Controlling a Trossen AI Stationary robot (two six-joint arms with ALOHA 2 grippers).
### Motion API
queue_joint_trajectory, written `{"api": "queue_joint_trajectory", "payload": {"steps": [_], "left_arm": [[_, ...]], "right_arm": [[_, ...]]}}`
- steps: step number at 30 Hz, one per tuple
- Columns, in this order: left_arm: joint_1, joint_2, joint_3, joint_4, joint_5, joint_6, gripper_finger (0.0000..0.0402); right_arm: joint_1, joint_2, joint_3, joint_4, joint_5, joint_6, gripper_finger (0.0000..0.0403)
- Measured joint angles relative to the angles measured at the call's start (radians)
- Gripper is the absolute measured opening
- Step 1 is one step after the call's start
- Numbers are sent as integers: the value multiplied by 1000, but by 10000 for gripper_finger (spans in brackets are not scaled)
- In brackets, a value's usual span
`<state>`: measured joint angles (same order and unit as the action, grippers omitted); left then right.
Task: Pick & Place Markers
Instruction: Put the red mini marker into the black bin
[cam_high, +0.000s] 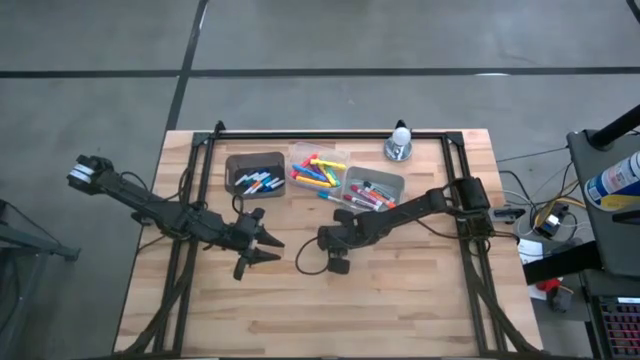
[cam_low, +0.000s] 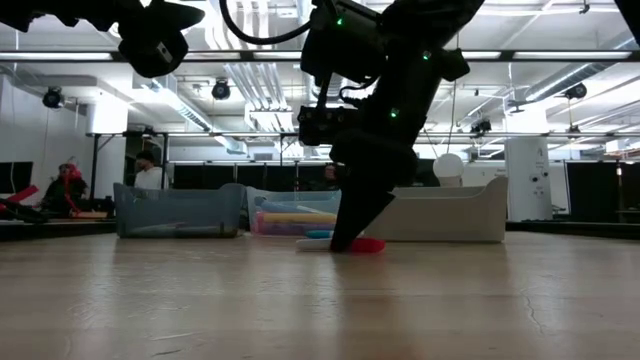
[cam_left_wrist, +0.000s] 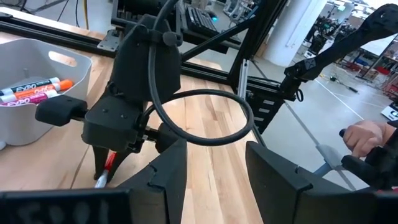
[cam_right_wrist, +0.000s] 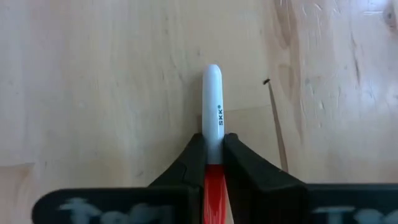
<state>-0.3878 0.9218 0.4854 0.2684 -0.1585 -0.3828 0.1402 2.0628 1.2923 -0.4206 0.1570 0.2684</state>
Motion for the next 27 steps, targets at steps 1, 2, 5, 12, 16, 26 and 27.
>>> {"api": "queue_joint_trajectory", "payload": {"steps": [1,2,5,12,16,26,27], "left_arm": [[0,0,0,0,0,3,156],[0,0,0,0,0,4,156],[0,0,0,0,0,14,156],[0,0,0,-7,-67,173,156],[0,0,0,-10,-71,228,156],[1,76,0,3,-89,225,156],[1,86,0,6,-103,226,156]], "right_arm": [[0,0,0,0,-4,0,27],[0,1,0,0,-3,1,27],[0,-5,13,-18,-4,-7,27],[6,-61,82,-67,-1,-58,27],[11,-113,109,-77,2,-74,27],[33,-174,186,-73,14,-135,27],[35,-173,196,-73,16,-143,27]]}}
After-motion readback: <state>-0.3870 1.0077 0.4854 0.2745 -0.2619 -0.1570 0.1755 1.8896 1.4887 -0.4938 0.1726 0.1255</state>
